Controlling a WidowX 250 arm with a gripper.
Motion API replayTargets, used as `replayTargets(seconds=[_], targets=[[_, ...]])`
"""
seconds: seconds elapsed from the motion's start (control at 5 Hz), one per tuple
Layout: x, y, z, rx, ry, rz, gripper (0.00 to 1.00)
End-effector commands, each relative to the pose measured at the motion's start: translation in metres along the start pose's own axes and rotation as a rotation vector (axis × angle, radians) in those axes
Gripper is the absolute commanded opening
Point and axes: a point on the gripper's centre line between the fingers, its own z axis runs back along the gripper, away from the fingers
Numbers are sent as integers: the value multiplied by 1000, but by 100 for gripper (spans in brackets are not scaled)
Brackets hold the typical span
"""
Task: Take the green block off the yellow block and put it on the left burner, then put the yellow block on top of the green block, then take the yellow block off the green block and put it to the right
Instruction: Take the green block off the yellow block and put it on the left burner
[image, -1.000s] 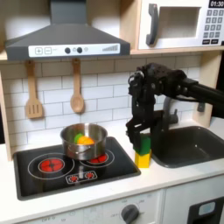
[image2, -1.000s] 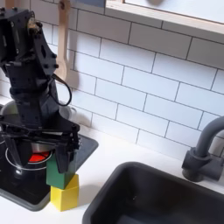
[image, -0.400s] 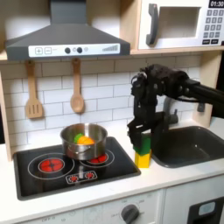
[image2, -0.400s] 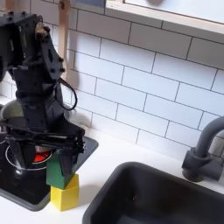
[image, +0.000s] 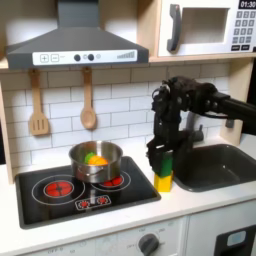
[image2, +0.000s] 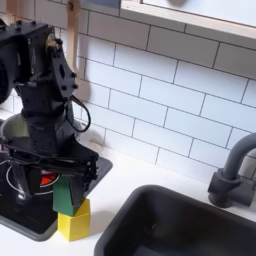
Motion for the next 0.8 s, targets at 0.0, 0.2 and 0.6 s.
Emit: replayTargets(seconds=[0.0, 0.2, 0.6], targets=[[2, -6, -4, 61, -2, -13, 100], [2, -5, -3, 64, -3, 1, 100], [5, -3, -11, 59, 36, 20, 100]])
